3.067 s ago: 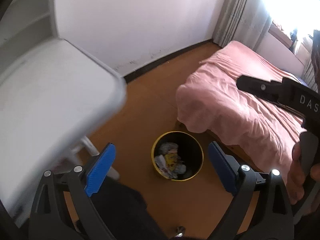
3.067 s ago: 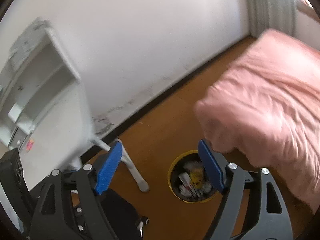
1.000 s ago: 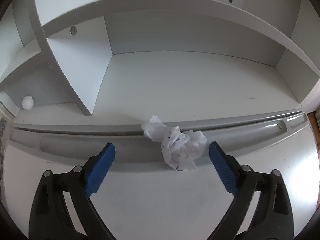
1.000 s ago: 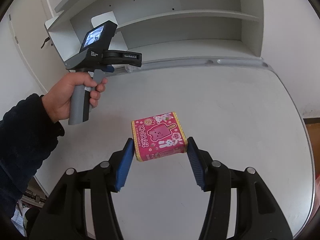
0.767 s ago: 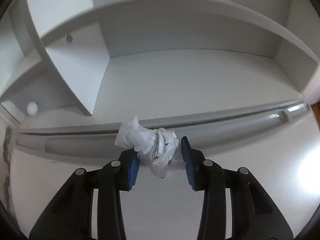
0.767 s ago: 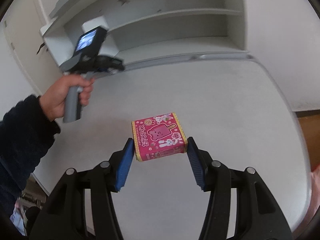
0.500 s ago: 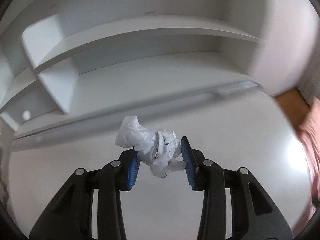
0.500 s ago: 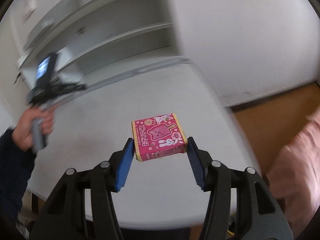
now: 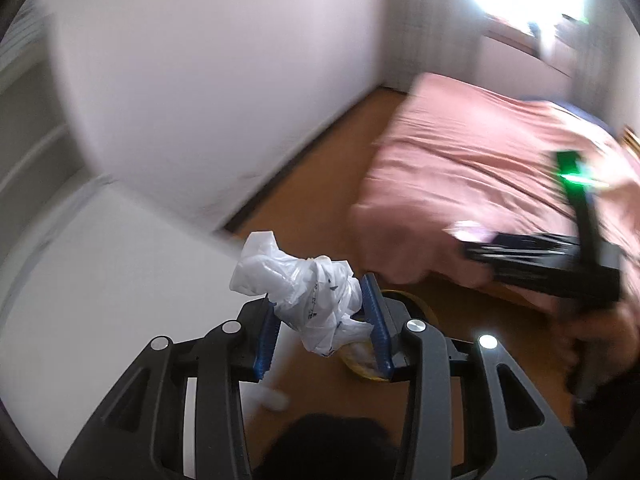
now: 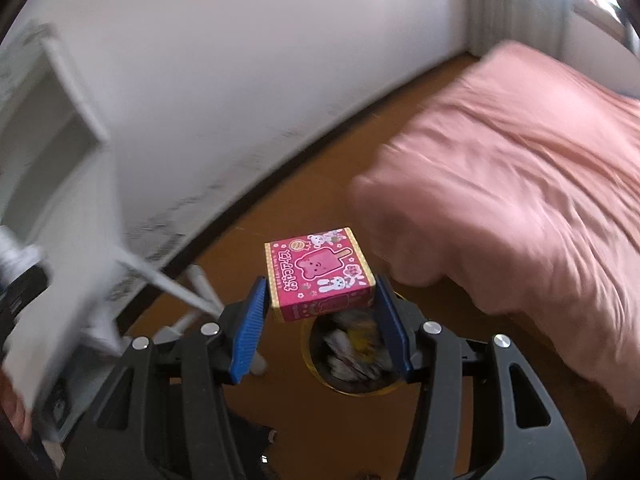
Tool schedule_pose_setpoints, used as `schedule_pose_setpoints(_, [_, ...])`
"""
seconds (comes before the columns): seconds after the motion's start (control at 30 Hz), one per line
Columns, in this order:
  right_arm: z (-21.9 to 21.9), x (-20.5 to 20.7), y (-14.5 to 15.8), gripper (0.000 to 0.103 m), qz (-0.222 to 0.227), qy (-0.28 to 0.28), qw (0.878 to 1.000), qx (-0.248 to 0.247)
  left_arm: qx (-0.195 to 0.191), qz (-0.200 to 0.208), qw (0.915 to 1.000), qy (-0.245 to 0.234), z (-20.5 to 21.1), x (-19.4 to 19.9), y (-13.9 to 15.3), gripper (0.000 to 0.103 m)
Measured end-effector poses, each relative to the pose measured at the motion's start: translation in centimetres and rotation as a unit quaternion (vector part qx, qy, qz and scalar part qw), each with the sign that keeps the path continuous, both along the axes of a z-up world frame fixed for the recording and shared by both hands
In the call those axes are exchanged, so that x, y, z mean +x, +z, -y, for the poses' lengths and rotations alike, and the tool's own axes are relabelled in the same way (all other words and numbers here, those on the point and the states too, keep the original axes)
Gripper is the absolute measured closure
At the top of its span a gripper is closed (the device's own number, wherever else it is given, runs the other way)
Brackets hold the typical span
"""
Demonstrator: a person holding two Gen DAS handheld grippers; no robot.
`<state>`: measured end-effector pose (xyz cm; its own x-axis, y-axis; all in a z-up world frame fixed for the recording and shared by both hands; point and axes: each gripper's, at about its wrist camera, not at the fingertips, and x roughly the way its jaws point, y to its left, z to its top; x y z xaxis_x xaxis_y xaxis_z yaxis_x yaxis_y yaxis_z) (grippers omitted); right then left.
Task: Collect trash
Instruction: 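Carry the box and tissue over the bin and open both tools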
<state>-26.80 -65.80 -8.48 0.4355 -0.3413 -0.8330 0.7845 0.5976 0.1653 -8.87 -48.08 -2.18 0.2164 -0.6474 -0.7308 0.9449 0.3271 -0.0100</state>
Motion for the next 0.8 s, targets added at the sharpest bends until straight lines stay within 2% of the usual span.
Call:
schedule_pose_setpoints(0.13, [1.9, -1.8, -3.9, 0.05, -0.023, -0.017, 0.999, 0.04, 0.01, -0.005, 0.9987, -0.049, 3.0, -3.3, -3.6, 0.064])
schedule_pose_setpoints(0.23, [2.6, -2.1, -5.7, 0.05, -0.035, -0.017, 0.998, 0.054, 0.041, -0.032, 0.9973, -0.052, 4.8, -3.2, -7.3, 0.064])
schedule_pose_setpoints(0.33, [3.2, -2.6, -7.0, 0.05, -0.04, -0.016, 0.997, 0.06, 0.065, -0.037, 0.996, -0.049, 5.9, -2.9, -9.9, 0.064])
schedule_pose_setpoints(0.6, [3.0, -2.1, -7.1, 0.05, -0.033, -0.005, 0.997, 0.065, 0.086, -0.067, 0.9925, -0.055, 7.8, -3.4, -12.8, 0.064])
schedule_pose_setpoints(0.8, [2.6, -1.3, -6.8, 0.05, -0.03, 0.006, 0.998, 0.062, 0.094, -0.081, 0.9909, -0.05, 7.8, -2.8, -13.1, 0.064])
